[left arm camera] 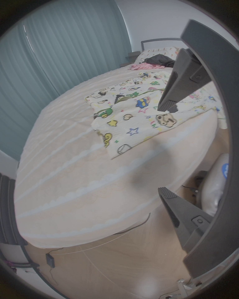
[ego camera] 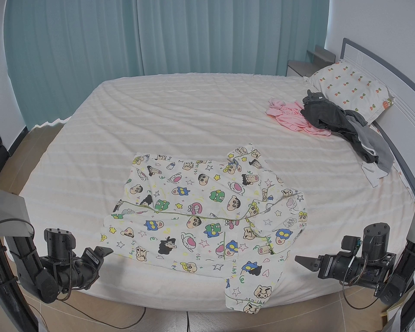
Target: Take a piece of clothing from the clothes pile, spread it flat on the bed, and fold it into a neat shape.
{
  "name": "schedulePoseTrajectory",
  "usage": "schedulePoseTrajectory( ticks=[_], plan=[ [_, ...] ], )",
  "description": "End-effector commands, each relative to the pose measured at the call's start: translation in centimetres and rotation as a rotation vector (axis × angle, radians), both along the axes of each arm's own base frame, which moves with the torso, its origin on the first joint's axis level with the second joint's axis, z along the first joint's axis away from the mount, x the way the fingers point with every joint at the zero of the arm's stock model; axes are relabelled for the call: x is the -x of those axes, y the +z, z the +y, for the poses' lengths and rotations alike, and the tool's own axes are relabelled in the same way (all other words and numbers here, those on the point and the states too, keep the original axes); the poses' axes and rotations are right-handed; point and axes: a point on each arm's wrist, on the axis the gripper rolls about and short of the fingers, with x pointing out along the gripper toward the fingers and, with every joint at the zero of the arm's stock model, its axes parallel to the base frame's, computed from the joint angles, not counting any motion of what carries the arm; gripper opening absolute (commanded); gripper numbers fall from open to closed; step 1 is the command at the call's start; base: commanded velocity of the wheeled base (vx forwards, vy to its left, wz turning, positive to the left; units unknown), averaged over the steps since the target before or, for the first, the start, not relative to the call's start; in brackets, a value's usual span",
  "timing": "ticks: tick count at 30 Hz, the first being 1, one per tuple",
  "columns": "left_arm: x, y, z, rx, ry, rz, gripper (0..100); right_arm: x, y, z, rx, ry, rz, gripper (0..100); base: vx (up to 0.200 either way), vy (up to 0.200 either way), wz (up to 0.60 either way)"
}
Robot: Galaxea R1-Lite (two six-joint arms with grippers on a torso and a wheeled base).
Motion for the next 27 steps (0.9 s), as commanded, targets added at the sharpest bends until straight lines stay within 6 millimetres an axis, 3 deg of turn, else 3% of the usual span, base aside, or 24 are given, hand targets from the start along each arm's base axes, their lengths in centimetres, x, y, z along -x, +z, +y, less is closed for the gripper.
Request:
schedulePoseTrajectory(
  ticks=[1,6,13,27],
  plan=[
    [-2.2,-2.7,0.2,-0.067,0.061,-0.001,100,0.4,-0.1,-0.1,0.008,-0.003,0.011,100,0.0,0.0,0.0],
    [-3.9,-3.5,0.4,-0.063,0.075,-0.055,100,0.6,-0.1,0.3,0.021,-0.004,0.007,100,0.0,0.0,0.0],
    [-6.4,-3.1,0.4,-0.062,0.089,-0.135,100,0.6,-0.1,0.4,0.024,-0.001,0.007,100,0.0,0.0,0.0],
    [-9.1,-2.9,0.5,-0.068,0.102,-0.138,100,0.6,-0.2,0.5,0.016,-0.004,0.016,100,0.0,0.0,0.0]
  ],
)
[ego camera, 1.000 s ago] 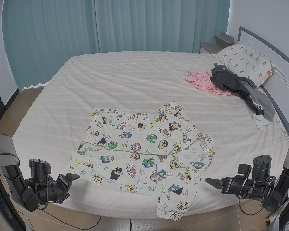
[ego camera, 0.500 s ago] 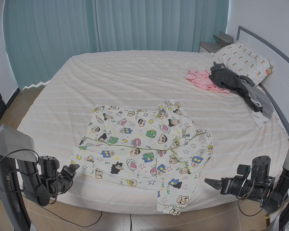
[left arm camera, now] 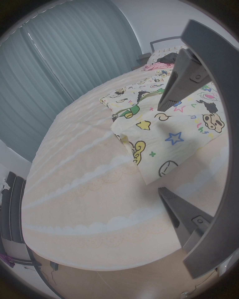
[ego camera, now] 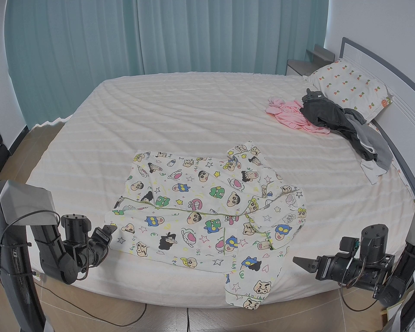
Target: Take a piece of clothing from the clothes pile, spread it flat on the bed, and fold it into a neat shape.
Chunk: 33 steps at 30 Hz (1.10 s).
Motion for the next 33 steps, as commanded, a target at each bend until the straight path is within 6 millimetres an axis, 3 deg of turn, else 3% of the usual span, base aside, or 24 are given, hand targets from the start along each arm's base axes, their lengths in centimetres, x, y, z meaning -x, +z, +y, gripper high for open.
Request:
schedulePoseTrajectory(
  ticks=[1,2,3,7,13,17,23,28,33],
  plan=[
    [-1.0,-0.3,0.0,-0.001,0.001,0.017,100,0.4,-0.3,-0.1,0.008,0.005,0.022,100,0.0,0.0,0.0],
    [-1.1,-0.4,0.0,-0.001,0.001,0.021,100,0.4,-0.3,0.0,0.008,0.01,0.023,100,0.0,0.0,0.0],
    [-1.1,-0.5,0.0,-0.001,0.001,0.023,0,0.5,-0.4,0.1,0.009,0.014,0.025,100,0.0,0.0,0.0],
    [-1.3,-0.4,0.0,-0.002,0.003,0.018,0,0.6,-0.8,0.6,0.013,0.035,0.047,100,0.0,0.0,0.0],
    [-1.4,-0.3,0.6,-0.002,0.025,0.011,0,0.7,-3.5,2.5,0.061,0.124,0.131,100,0.0,0.0,0.0],
    [-1.2,0.5,1.6,-0.013,0.072,-0.009,0,-0.9,-7.2,4.4,0.101,0.162,0.121,100,0.0,0.0,0.0],
    [-0.5,2.0,2.7,-0.018,0.121,-0.046,0,-1.7,-7.9,6.2,0.126,0.203,0.109,100,0.0,0.0,0.0],
    [-0.1,2.5,2.5,-0.017,0.115,-0.052,0,-4.0,-7.5,7.5,0.116,0.195,0.092,100,0.0,0.0,0.0],
    [0.0,2.3,2.4,-0.016,0.111,-0.042,0,-4.6,-7.5,9.0,0.132,0.237,0.117,100,0.0,0.0,0.0]
  ],
)
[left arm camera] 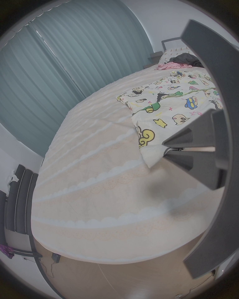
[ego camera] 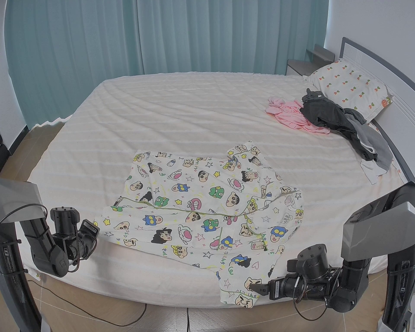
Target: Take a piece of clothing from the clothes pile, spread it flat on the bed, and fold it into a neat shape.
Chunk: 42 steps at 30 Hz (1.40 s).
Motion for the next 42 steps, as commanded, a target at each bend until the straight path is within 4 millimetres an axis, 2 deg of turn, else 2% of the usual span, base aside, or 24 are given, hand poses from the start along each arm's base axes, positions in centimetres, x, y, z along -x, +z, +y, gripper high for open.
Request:
schedulePoseTrajectory(
  ticks=[1,7,10,22,23,31,40,41,42],
  plan=[
    [0.3,0.5,0.0,0.001,0.0,-0.01,0,-1.2,0.5,1.9,-0.025,0.04,-0.035,100,0.0,0.0,0.0],
    [0.3,0.5,0.0,0.003,0.0,-0.009,0,-1.8,0.7,2.9,-0.023,0.059,-0.025,100,0.0,0.0,0.0],
    [0.4,0.4,-0.1,0.004,0.0,-0.003,0,-2.3,0.2,3.8,-0.005,0.07,-0.002,100,0.0,0.0,0.0],
    [0.6,0.2,-0.5,0.002,-0.014,0.006,0,-3.4,-0.3,4.2,0.055,0.018,0.01,100,0.0,0.0,0.0],
    [0.6,0.2,-0.5,0.003,-0.014,0.008,0,-3.3,-0.3,4.2,0.06,0.011,0.007,0,0.0,0.0,0.0],
    [1.1,0.0,-1.3,-0.007,-0.038,0.026,0,-3.1,-0.7,4.0,0.087,-0.01,0.008,0,0.0,0.0,0.0],
    [2.6,0.0,-1.8,-0.052,-0.061,0.015,0,-1.4,0.6,2.7,0.082,-0.001,0.026,0,0.0,0.0,0.0],
    [3.5,-0.2,-2.5,-0.088,-0.106,0.03,0,-0.9,1.0,2.0,0.087,-0.009,0.031,0,0.0,0.0,0.0],
    [3.5,-0.2,-2.5,-0.088,-0.106,0.03,0,-0.9,1.0,2.0,0.087,-0.009,0.031,0,0.0,0.0,0.0]
  ],
)
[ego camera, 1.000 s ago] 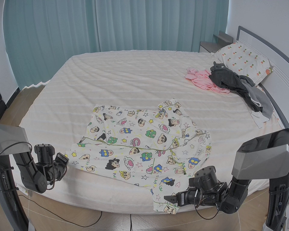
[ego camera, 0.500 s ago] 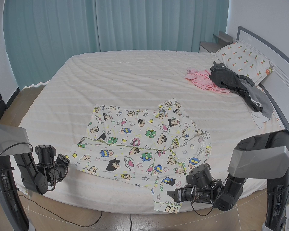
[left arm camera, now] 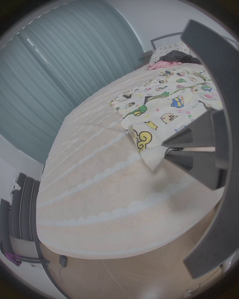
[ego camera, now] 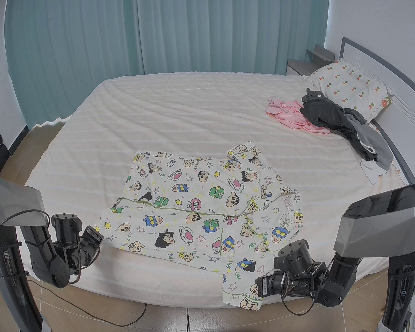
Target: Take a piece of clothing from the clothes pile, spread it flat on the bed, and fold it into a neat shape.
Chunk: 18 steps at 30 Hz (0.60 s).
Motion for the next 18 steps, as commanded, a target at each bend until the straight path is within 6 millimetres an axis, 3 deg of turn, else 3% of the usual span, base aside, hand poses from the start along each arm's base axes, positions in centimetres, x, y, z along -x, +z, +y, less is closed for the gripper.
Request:
schedulePoseTrajectory(
  ticks=[1,18],
  plan=[
    [1.7,-0.5,-1.0,-0.045,-0.052,0.038,0,1.0,1.1,-1.5,0.001,-0.013,0.005,0,0.0,0.0,0.0],
    [4.5,-2.2,-1.1,-0.11,-0.086,0.185,0,3.6,1.2,-2.9,-0.026,0.046,0.056,0,0.0,0.0,0.0]
  ],
)
